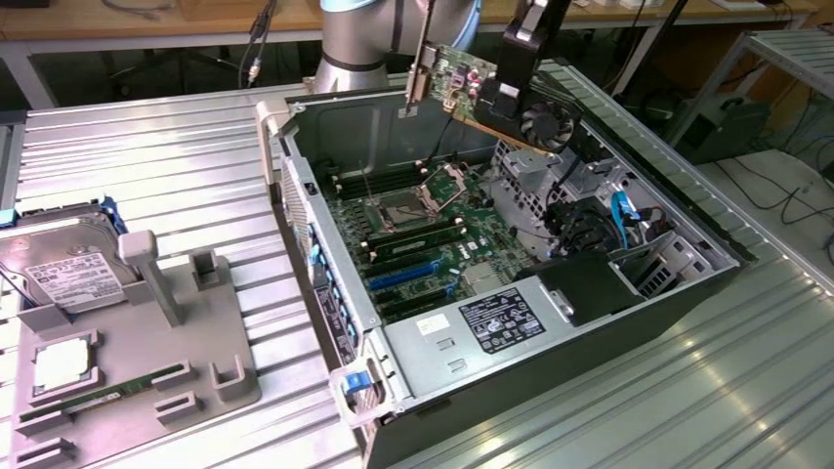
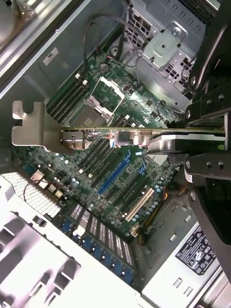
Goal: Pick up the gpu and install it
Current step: 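Insert the gpu into the slot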
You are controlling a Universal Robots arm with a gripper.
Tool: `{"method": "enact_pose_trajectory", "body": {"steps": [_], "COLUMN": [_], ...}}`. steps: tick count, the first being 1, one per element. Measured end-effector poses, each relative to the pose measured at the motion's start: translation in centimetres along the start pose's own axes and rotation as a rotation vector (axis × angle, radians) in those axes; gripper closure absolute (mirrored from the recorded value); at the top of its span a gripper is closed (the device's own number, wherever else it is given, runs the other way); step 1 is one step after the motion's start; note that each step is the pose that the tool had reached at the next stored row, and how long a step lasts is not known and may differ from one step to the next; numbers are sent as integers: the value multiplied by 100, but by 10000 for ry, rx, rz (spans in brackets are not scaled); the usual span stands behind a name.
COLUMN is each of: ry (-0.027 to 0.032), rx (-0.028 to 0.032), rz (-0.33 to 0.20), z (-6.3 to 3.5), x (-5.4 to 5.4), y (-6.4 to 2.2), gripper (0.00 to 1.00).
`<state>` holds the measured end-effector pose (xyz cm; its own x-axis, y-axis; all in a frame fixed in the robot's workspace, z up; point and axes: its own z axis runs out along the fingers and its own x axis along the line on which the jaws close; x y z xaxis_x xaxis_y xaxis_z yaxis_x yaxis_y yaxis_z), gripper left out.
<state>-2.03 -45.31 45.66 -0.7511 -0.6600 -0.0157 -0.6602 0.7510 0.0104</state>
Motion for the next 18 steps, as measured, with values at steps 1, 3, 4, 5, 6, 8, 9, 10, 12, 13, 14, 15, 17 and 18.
{"method": "enact_pose_trajectory", "body": {"steps": [1,3,4,5,6,8,9,10,12,13,14,15,17,18], "ry": [2,6,8,11,13,17,18,20,22,23,24,24,23,21], "rx": [-3,-8,-11,-15,-18,-23,-26,-29,-33,-35,-36,-37,-38,-38], "rz": [-184,-558,-737,-989,-1184,-1529,-1705,-1886,-2237,-2421,-2601,-2869,-3375,-3768], "z": [0,0,0,0,0,0,1,2,3,4,4,5,7,8], "x": [0,0,0,0,0,0,0,0,0,0,0,0,0,0], "y": [0,0,0,0,0,0,0,0,0,0,0,0,0,0], "gripper": [72,72,72,72,72,72,72,72,72,72,72,72,72,72]}}
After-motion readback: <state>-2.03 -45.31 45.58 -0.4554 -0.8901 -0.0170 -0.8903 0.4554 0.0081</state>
